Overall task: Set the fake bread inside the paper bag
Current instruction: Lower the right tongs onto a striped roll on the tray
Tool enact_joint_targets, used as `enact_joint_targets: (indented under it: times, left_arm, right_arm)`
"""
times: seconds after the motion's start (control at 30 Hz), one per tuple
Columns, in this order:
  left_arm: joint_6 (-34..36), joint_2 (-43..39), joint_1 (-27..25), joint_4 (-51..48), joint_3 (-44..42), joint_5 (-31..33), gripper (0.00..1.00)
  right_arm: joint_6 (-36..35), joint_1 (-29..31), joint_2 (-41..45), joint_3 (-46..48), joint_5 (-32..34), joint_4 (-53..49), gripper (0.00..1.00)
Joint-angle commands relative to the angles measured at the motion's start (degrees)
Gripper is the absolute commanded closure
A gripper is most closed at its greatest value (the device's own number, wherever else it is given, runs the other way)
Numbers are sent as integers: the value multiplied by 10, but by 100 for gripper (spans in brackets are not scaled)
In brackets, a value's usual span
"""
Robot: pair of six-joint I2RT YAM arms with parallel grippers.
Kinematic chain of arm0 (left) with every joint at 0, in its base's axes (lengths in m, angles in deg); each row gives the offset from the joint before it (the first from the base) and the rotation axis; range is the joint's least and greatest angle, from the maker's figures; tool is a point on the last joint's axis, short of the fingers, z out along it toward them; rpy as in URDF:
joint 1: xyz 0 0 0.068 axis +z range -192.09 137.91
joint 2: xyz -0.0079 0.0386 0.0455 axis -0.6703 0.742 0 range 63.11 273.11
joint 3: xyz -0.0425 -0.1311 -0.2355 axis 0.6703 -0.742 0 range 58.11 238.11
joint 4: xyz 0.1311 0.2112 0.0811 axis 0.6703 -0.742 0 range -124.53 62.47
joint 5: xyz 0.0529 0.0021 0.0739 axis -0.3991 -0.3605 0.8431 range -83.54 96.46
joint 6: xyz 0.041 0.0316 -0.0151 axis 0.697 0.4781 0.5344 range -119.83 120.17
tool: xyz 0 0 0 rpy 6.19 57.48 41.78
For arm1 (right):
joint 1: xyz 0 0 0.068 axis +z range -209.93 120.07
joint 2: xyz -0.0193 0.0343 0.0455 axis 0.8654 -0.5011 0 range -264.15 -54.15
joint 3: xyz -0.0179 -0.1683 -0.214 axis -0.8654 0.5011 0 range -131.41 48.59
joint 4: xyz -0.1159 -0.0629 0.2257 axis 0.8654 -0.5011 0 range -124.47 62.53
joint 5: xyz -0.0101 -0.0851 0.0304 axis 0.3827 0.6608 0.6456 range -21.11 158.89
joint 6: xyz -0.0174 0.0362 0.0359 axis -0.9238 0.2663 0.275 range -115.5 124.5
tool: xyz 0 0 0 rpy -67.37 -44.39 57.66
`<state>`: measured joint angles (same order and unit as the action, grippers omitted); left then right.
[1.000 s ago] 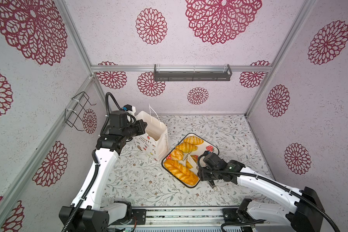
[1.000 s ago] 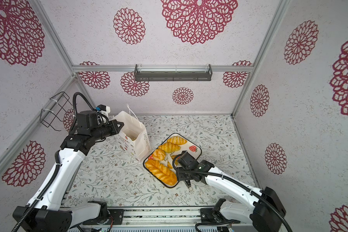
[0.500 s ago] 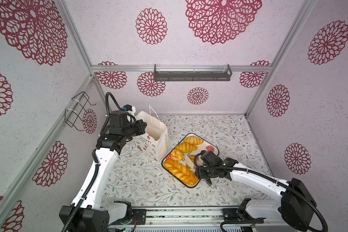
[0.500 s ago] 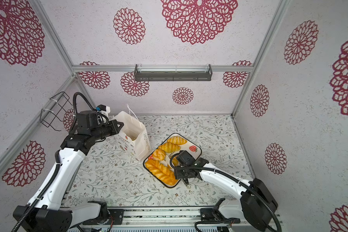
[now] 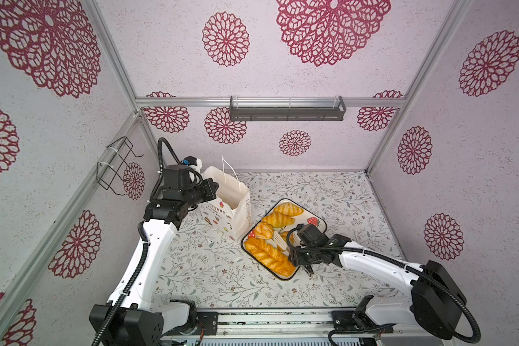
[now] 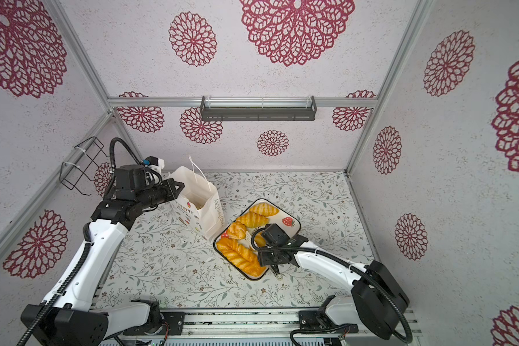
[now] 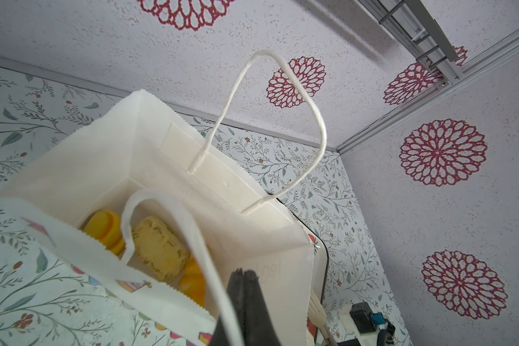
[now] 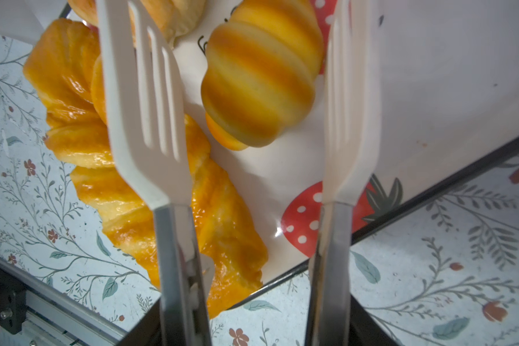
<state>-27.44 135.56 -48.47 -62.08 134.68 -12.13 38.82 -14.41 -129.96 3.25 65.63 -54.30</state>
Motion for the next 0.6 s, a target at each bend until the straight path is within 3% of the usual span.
enact_joint_targets:
  times: [0.0,0.37,0.57]
  left_arm:
    - [3,6,6,12,15,0,100]
    - [2,11,7,11,18,-3,100]
    - [-2,14,7,12,19,-8,100]
  right_arm:
    - [-12,-4,1,-6,0,11,46]
    - [-16,-13,5,0,0,2,53]
    - [-18,-17,14,-2,3,-7,64]
